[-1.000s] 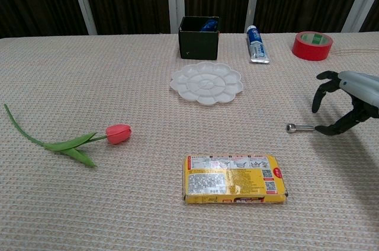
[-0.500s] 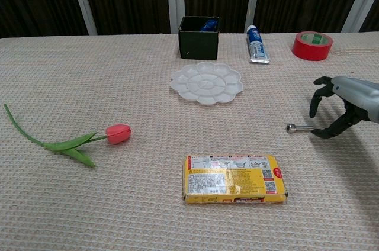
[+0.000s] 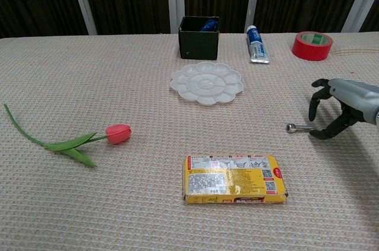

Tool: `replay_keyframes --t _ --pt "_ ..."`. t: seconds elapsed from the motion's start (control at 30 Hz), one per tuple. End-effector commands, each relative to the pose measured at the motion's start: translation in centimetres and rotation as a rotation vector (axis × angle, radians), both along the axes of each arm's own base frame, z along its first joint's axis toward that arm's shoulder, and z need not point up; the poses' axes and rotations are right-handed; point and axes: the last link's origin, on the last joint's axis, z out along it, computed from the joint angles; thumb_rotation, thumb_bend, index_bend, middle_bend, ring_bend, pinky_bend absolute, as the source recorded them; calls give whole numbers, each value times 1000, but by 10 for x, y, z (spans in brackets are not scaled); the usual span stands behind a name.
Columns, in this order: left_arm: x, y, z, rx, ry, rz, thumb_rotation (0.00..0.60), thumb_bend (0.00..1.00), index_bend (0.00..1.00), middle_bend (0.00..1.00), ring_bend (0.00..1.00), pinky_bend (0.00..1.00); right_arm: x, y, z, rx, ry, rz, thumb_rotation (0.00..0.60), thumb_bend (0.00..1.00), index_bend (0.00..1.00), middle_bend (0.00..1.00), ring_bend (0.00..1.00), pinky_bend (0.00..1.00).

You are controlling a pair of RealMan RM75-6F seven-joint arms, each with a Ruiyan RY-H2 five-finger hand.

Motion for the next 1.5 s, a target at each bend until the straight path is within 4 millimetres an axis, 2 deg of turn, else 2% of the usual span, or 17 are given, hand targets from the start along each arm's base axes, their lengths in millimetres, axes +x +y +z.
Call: replay_keyframes --t 0.03,0.73,1.5 --pt "0 0 0 2 0 0 600 251 164 0 0 0 0 -1 -1 -1 5 -3 600 286 543 75 164 77" --pt "0 1 -1 2 5 4 600 251 164 0 0 0 -3 -4 -5 23 3 -26 600 299 603 78 169 87" --pt "-1 2 -1 3 8 8 600 251 165 0 0 0 4 -6 -5 47 26 -3 600 317 555 78 169 87"
